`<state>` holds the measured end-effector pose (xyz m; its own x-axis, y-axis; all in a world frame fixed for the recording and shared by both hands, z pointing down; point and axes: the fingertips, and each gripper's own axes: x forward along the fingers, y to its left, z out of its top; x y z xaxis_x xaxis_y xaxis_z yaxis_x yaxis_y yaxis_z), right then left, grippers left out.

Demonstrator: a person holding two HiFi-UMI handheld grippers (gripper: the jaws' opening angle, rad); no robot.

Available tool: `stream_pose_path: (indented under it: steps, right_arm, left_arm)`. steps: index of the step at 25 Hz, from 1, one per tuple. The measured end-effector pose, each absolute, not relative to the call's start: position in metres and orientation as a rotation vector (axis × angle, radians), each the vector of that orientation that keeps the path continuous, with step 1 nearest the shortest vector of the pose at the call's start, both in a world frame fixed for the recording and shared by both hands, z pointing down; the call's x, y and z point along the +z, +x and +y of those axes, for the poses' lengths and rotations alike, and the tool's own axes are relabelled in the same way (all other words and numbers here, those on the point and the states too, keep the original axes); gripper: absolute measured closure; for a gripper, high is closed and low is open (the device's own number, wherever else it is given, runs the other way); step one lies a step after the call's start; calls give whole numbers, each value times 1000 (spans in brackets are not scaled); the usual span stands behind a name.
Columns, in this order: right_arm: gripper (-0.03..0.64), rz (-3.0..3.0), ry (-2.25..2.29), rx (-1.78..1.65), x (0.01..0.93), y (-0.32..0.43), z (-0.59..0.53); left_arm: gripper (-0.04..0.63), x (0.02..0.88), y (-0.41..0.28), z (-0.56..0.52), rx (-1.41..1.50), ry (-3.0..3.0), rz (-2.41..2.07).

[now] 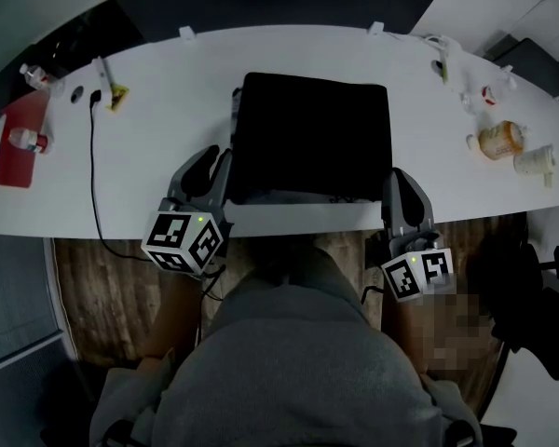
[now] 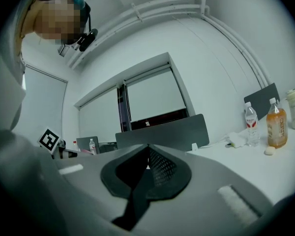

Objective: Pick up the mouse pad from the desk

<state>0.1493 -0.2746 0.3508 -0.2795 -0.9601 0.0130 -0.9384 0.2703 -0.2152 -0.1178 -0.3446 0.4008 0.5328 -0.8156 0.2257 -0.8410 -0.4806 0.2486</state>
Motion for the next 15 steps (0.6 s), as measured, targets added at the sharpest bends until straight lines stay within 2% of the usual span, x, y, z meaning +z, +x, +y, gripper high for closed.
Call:
stream_pose_path:
  steps: [2,10,15]
  right_arm:
    - [603,2421,-1820,-282,356,156,-282]
    - [461,2473,-1874,-365,386,185,-314]
    - [410,2532,-1900,-464,420,198,-331]
  left_arm:
    - [492,406,-121,-349,125,2418,-1394]
    - [407,446,-118,-360,254,2306,-1418]
    - [373,467,-117,-370,300,2254,-1437]
